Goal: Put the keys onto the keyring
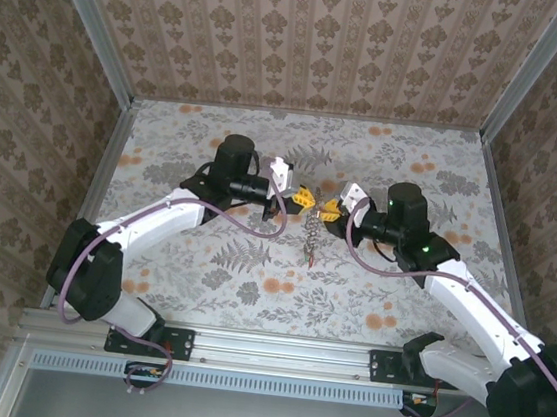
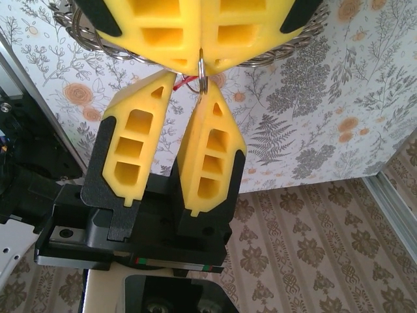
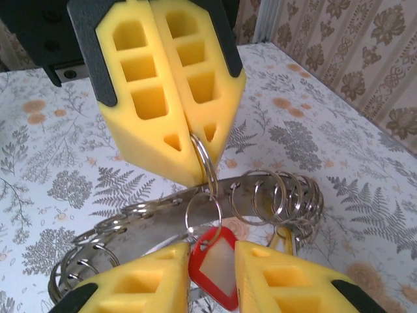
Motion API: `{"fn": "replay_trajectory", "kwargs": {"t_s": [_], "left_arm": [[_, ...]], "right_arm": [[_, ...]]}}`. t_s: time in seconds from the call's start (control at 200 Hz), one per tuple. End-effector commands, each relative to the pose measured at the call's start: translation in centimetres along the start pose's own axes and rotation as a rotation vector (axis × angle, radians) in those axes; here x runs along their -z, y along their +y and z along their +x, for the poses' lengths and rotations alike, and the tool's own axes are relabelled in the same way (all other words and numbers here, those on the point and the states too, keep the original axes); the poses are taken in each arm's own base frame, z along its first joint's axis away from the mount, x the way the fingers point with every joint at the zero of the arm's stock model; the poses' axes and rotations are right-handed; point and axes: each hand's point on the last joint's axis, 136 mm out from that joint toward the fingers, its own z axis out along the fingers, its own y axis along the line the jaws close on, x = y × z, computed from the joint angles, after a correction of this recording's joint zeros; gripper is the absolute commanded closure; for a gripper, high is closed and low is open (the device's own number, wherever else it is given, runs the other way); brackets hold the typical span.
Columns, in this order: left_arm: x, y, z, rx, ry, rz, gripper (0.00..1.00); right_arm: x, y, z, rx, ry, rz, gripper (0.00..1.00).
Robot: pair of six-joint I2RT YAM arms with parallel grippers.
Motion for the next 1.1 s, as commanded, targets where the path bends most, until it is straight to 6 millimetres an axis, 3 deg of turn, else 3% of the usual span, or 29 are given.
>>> {"fn": "replay_trajectory", "kwargs": {"t_s": [0.0,0.18,0.505,0.73,1.095], "left_arm": [[0.5,-0.6,-1.4,-0.060,-0.015,0.006,1.00],[0.4,-0.7,-1.4,-0.062,-0.009,0.012,1.00],[0.2,-0.9,-1.5,-0.062,-0.006,0.023,1.00],[0.2,-0.9,-1.7,-0.065,-0.009,0.025,1.00],[0.3,-0.8,-1.8,-0.066,-0.004,0.014,1.00]], "right_arm": [[0.9,-0.1,-1.2,0.049,0.006,0.019,0.74],[1.0,-0.1,-2.9,0.066,-0.045,0.007,0.73],[0.3,0.1,-4.1,0.096,-0.068,-0.030,0.74],[-0.4,0.1,-3.5,0.102,-0.037,-0.046,0.74],[0.1,1.0,-2.5,0.118,-0.005,-0.075,0.74]]}}
